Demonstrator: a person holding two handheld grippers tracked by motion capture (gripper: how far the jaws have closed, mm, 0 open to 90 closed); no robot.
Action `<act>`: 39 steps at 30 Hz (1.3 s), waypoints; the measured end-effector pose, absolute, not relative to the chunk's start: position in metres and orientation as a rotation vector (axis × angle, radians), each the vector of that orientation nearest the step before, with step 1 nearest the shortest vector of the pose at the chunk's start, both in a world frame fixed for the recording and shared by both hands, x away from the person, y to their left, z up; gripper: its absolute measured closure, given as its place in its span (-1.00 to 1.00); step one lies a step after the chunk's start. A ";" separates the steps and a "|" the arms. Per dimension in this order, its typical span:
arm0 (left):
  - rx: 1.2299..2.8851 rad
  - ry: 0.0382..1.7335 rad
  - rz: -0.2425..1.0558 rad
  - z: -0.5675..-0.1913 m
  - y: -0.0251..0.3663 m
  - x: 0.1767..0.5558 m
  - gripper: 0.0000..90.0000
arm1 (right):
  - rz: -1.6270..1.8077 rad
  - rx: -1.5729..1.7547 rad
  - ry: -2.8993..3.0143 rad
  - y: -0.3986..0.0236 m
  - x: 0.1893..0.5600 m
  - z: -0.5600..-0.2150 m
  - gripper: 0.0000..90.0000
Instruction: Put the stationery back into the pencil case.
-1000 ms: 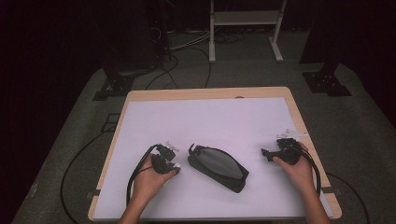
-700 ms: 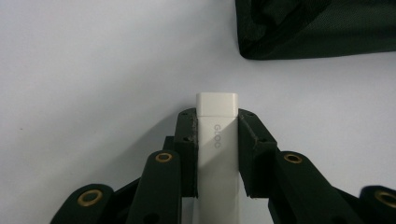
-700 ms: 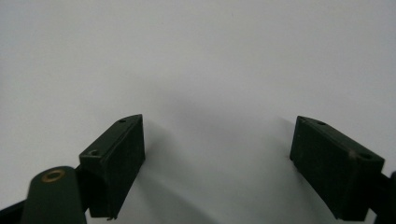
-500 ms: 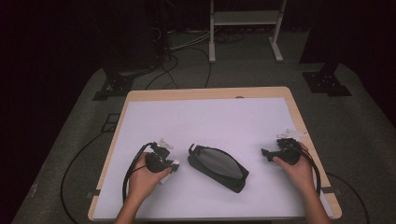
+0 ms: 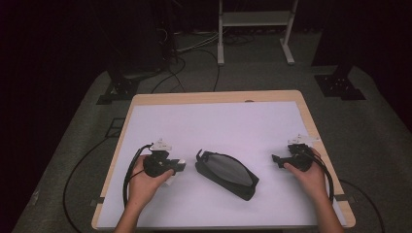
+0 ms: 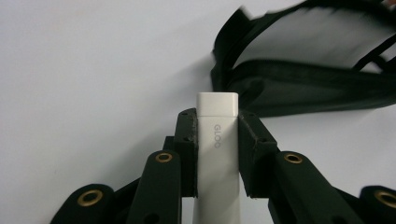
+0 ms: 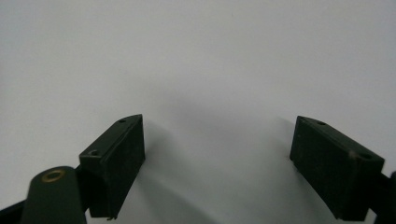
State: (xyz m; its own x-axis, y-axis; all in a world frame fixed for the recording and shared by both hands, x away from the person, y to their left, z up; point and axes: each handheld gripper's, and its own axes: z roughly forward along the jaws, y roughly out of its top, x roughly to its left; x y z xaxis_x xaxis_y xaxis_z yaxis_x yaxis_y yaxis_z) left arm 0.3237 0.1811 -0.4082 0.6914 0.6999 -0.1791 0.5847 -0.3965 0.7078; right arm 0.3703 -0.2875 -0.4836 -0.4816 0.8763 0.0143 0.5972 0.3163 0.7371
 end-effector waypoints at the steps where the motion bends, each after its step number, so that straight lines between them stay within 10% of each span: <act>1: 2.106 0.964 0.190 -0.406 0.181 0.323 0.58 | 0.979 1.310 2.199 -0.287 0.370 -0.484 -0.63; 39: 1.942 0.601 0.066 -0.377 0.129 0.339 0.58 | 0.979 1.314 2.200 -0.287 0.370 -0.484 -0.63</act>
State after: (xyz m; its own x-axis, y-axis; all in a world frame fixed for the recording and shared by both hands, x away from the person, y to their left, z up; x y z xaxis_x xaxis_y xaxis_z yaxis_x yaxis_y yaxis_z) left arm 0.3390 0.1294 -0.3769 0.8722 0.4371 -0.2195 0.3790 -0.3202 0.8682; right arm 0.3702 -0.2874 -0.4835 -0.4803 0.8769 0.0175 0.5999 0.3139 0.7359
